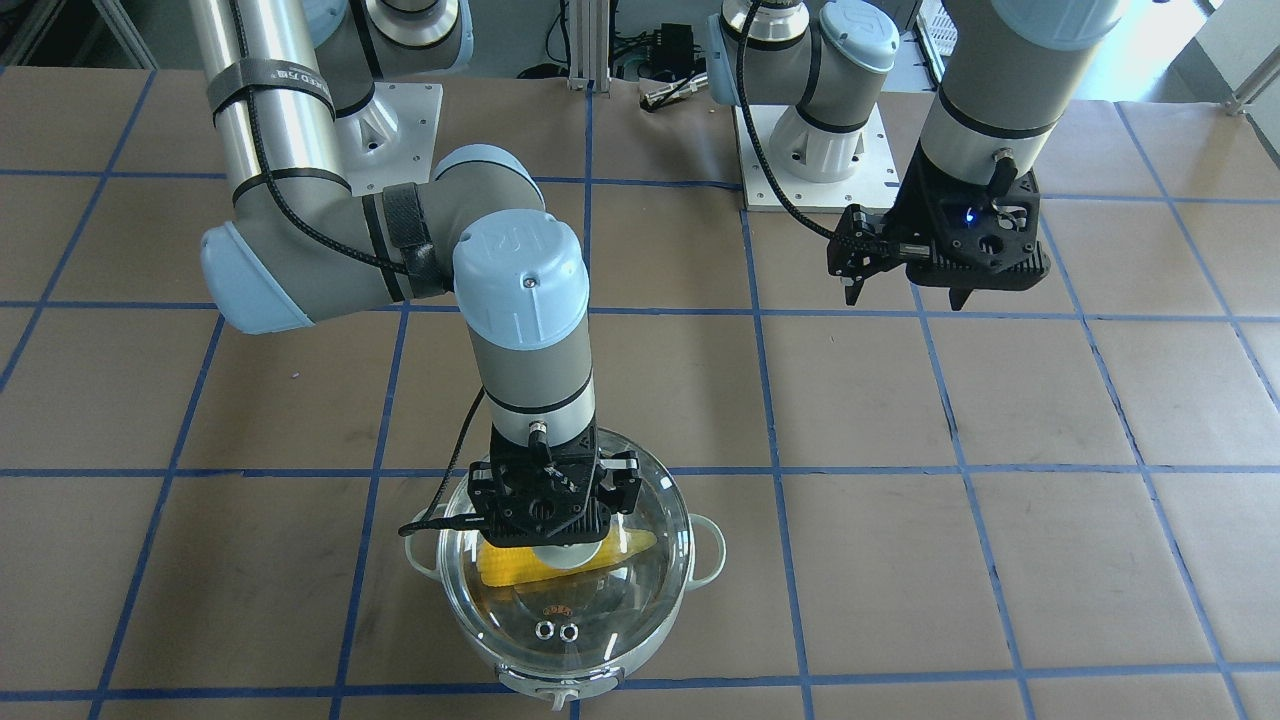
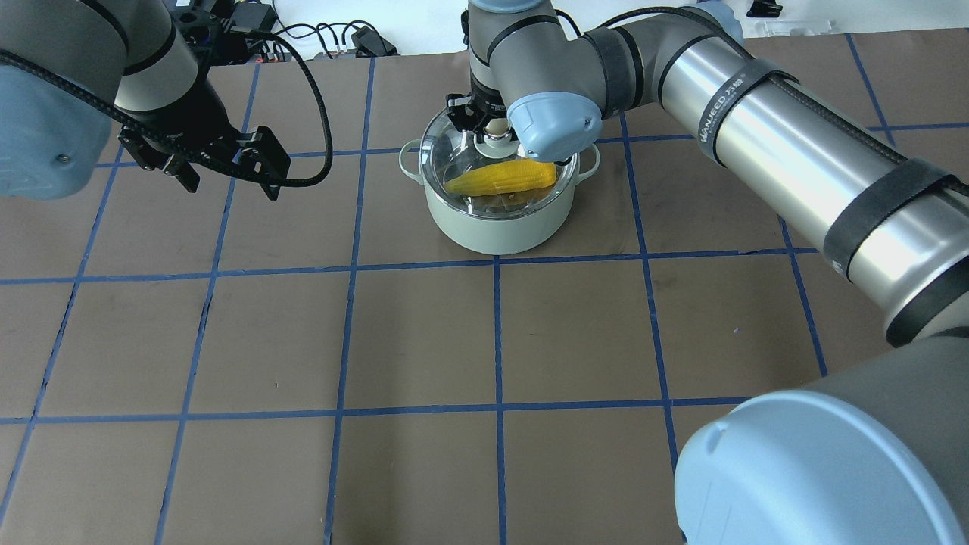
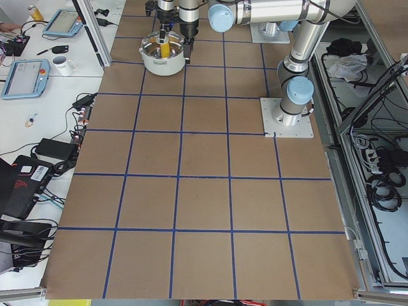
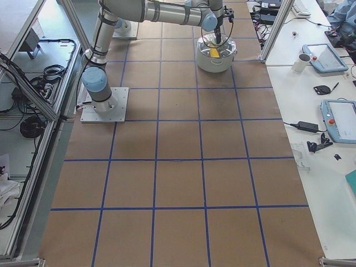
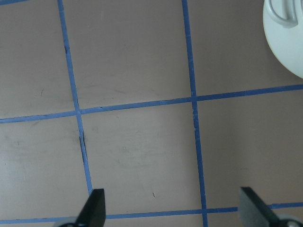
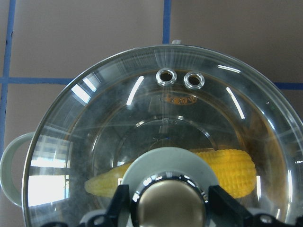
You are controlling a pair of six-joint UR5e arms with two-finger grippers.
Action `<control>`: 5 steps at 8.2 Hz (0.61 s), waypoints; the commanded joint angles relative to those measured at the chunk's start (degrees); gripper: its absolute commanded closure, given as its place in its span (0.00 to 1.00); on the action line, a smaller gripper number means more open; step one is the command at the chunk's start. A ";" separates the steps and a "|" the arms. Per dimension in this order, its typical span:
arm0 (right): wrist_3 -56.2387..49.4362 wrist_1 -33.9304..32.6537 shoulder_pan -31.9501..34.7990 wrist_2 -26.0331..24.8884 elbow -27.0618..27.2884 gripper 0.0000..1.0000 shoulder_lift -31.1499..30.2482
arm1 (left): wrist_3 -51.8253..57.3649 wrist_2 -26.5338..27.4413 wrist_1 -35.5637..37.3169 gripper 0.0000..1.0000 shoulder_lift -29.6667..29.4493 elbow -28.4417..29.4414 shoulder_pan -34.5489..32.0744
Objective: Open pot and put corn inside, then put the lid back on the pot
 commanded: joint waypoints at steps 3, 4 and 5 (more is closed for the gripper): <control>-0.60 5.44 -0.53 1.13 1.21 0.00 -6.21 | 0.10 -0.53 -0.14 0.00 0.29 -0.10 0.43; -2.70 11.14 -0.97 0.70 3.65 0.00 -11.46 | 0.02 -0.53 -0.14 0.00 0.29 -0.19 0.43; -4.11 13.37 -2.54 0.18 7.86 0.00 -16.90 | 0.19 -0.44 -0.40 0.00 0.37 -0.19 0.43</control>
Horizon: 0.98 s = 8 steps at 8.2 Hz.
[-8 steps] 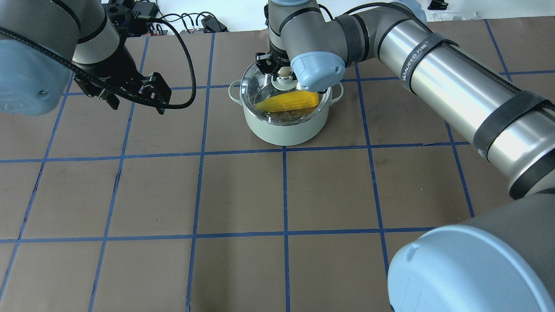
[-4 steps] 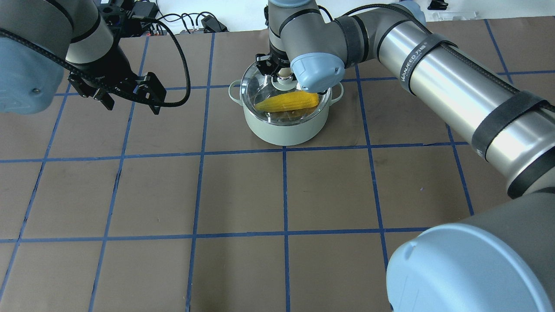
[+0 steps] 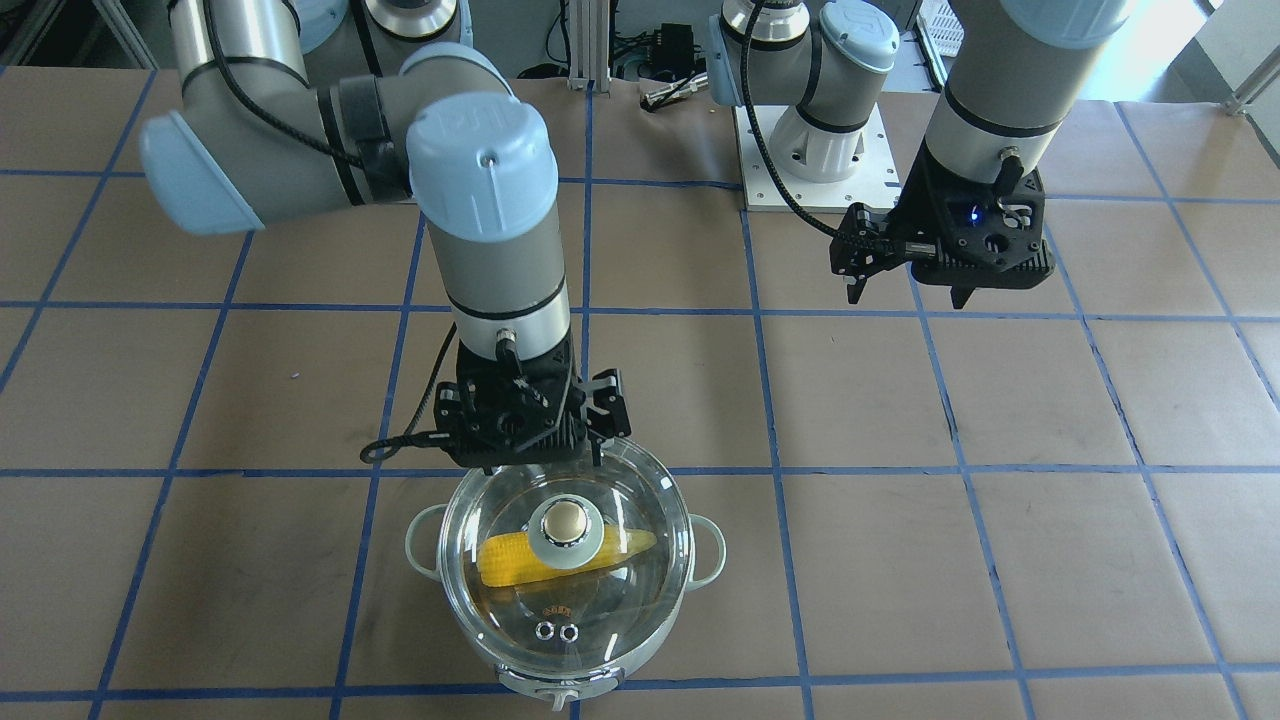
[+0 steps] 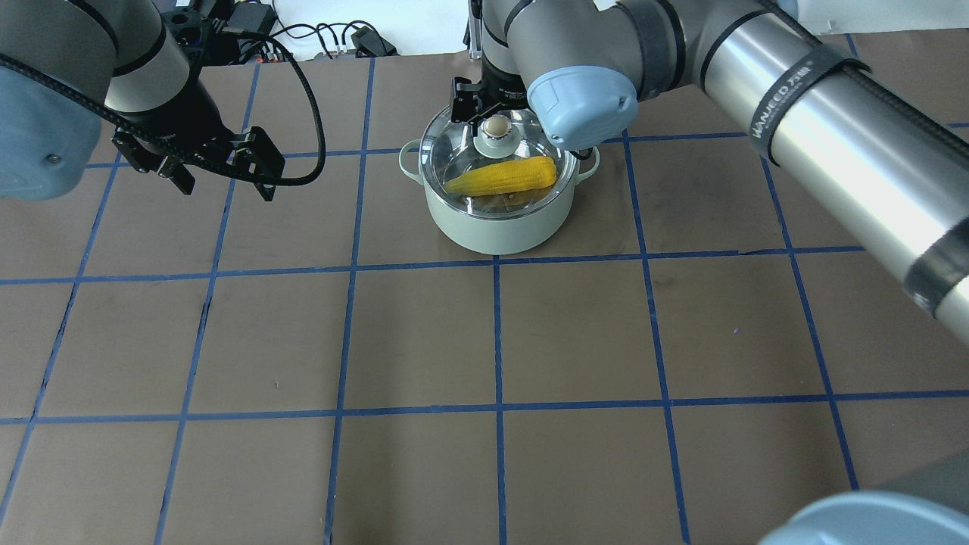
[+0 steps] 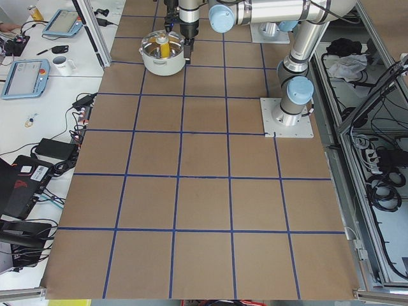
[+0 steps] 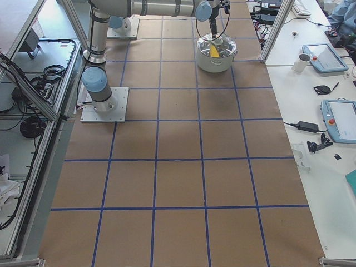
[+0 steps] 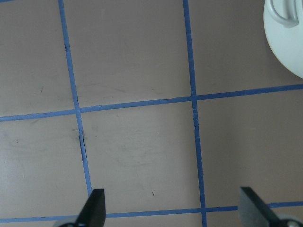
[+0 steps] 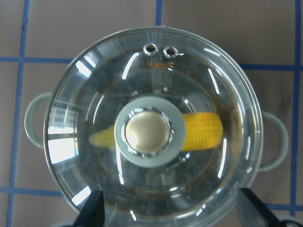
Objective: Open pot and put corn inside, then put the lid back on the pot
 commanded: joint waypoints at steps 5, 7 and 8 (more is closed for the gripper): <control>-6.57 23.06 -9.52 0.29 9.89 0.00 -25.06 | -0.40 -0.84 0.06 0.00 0.28 0.14 0.00; -6.84 23.08 -9.43 0.38 9.89 0.00 -25.52 | -0.93 -2.61 0.06 0.00 0.46 0.13 -0.09; -7.01 22.99 -9.52 0.46 9.89 0.00 -25.61 | -2.67 -2.52 -0.03 0.00 0.72 0.66 -0.18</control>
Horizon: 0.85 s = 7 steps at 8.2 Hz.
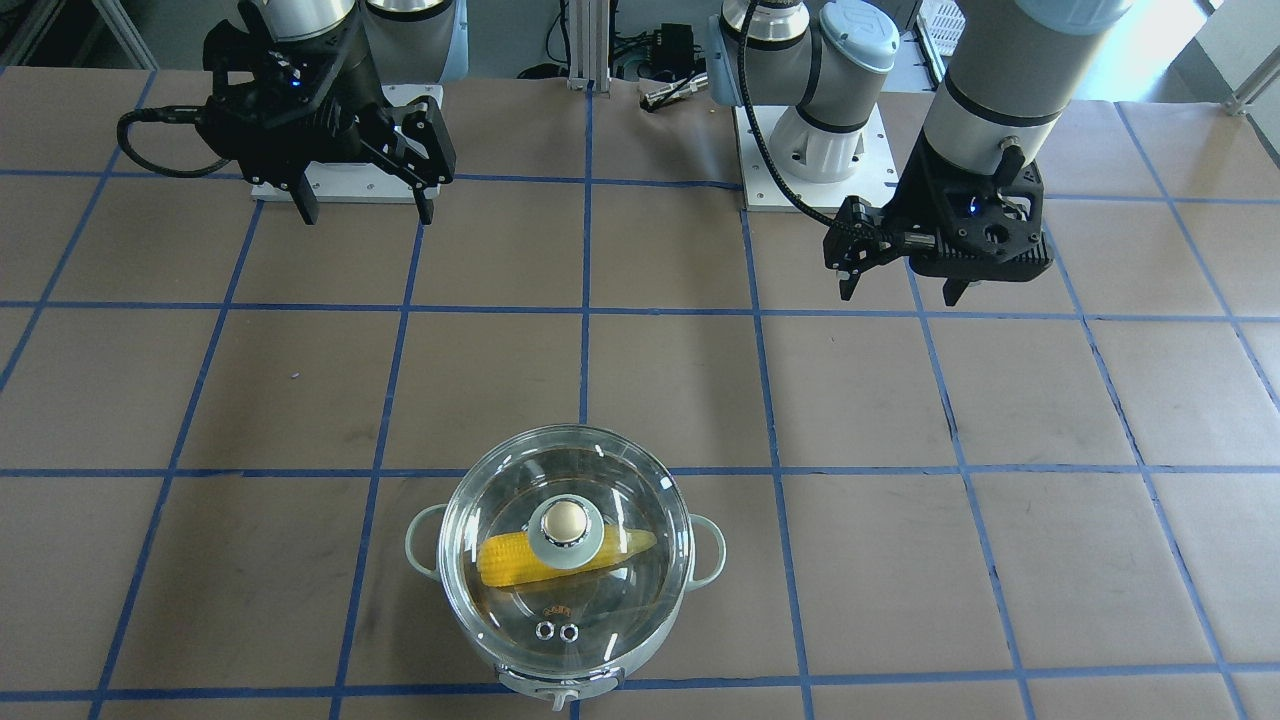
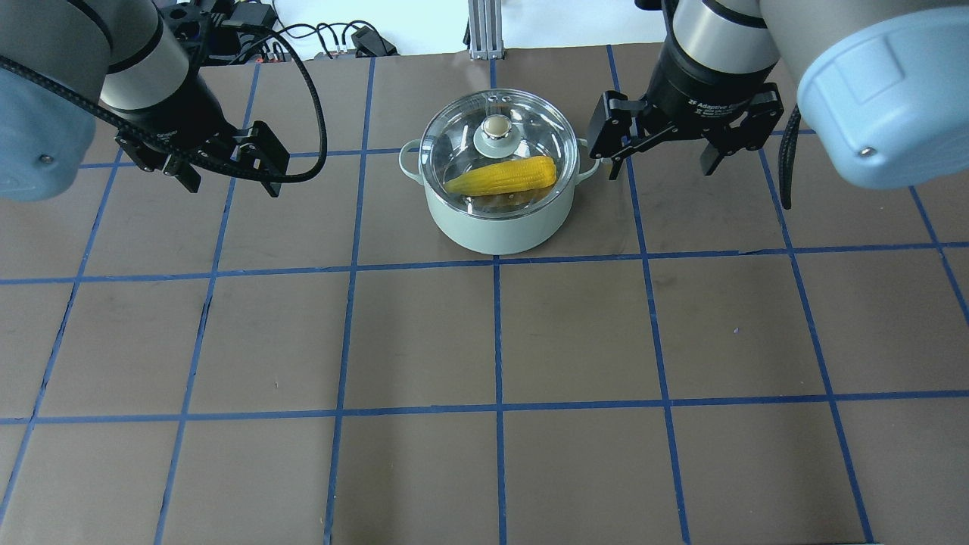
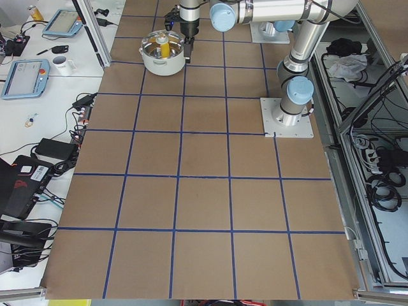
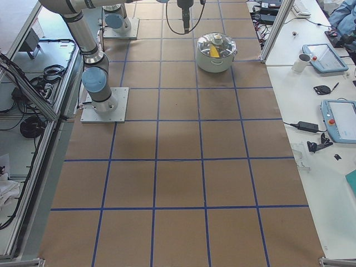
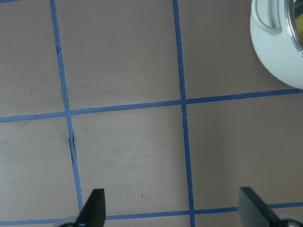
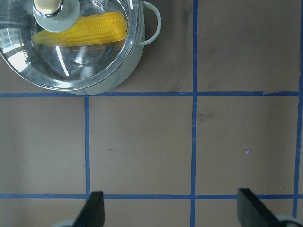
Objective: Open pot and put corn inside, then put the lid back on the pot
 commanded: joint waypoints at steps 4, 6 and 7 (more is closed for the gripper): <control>-3.09 -0.50 -0.29 0.10 -0.06 0.00 -0.55 | -2.09 -0.17 -5.14 0.00 4.41 0.65 -0.30; -3.09 -0.50 -0.29 -0.25 -0.06 0.00 -0.55 | -2.09 -0.08 -7.08 0.00 6.87 0.65 -0.30; -3.09 -0.59 -0.38 -0.42 -0.06 0.00 -0.55 | -2.09 -0.43 -7.35 0.00 6.79 0.74 -0.30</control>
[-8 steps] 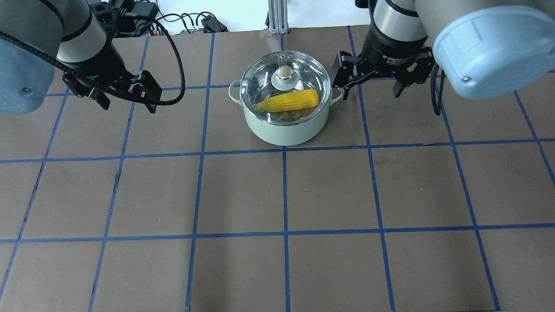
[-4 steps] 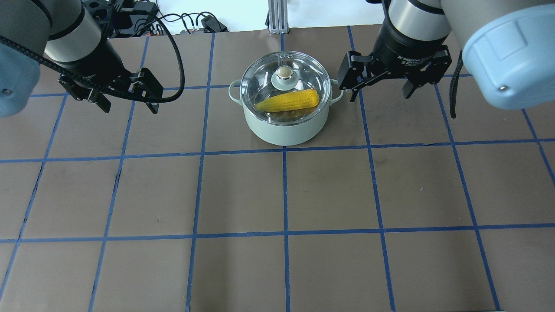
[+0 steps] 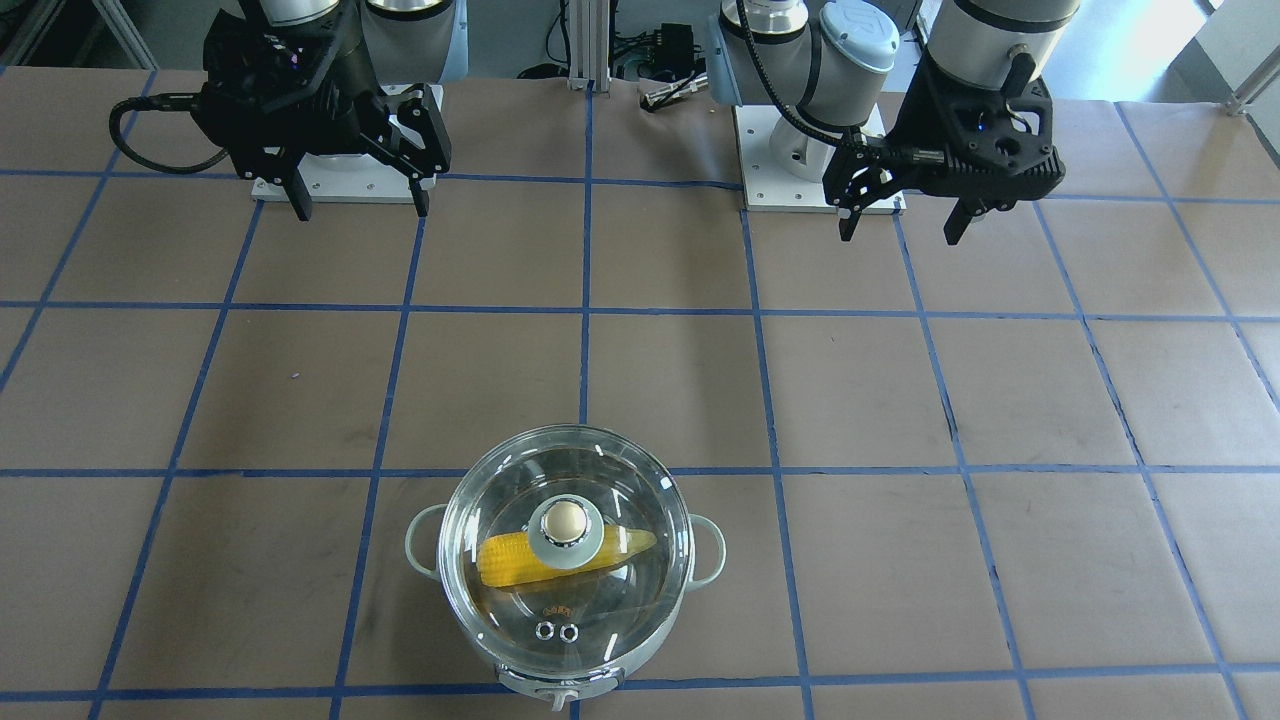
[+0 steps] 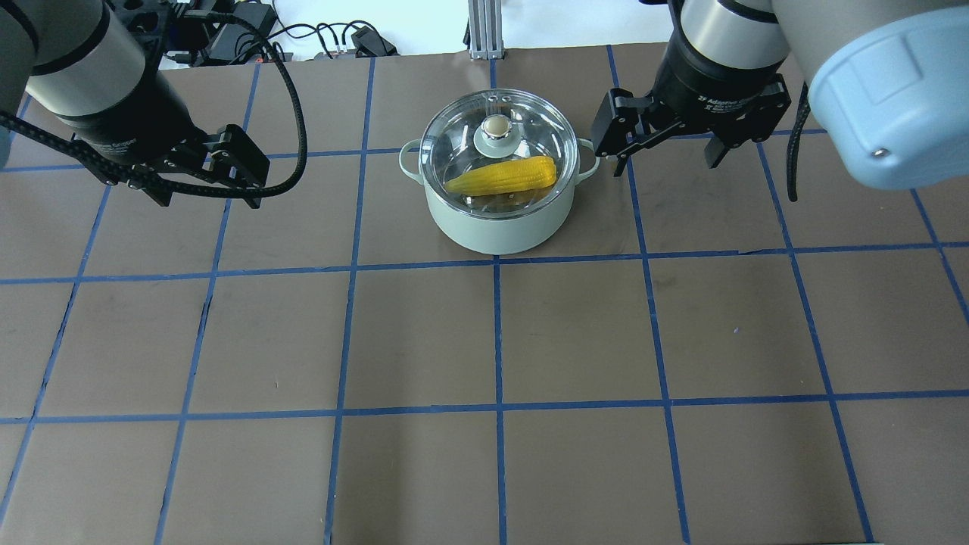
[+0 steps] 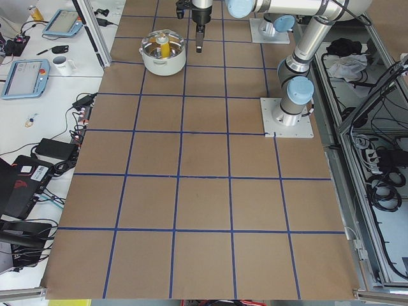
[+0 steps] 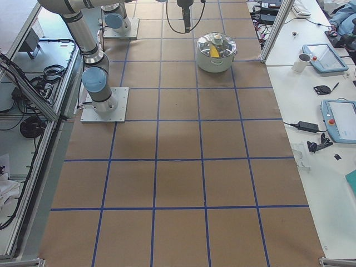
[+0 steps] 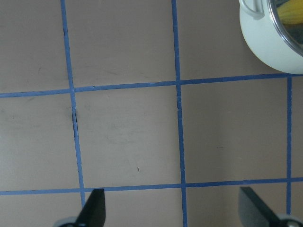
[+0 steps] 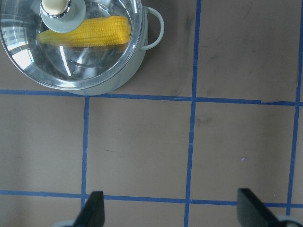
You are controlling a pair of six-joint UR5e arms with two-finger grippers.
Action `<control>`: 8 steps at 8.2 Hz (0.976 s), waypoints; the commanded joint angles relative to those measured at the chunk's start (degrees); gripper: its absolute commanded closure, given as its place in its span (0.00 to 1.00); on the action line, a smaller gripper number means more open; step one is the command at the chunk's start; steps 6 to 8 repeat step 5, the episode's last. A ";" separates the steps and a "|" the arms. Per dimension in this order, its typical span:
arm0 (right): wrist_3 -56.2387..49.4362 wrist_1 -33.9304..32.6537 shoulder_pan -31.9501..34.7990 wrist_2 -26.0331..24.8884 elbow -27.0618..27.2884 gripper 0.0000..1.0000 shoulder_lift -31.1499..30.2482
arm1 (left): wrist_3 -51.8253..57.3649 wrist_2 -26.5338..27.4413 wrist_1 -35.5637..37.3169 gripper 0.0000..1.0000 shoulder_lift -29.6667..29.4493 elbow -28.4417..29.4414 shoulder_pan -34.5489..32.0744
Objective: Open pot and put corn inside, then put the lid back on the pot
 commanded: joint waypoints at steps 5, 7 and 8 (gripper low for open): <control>-0.07 -0.01 0.00 -0.21 0.09 0.00 0.01 | 0.17 0.12 -0.66 0.00 0.24 -0.01 0.34; -0.07 -0.01 0.00 -0.21 0.09 0.00 0.01 | 0.17 0.12 -0.66 0.00 0.24 -0.01 0.34; -0.07 -0.01 0.00 -0.21 0.09 0.00 0.01 | 0.17 0.12 -0.66 0.00 0.24 -0.01 0.34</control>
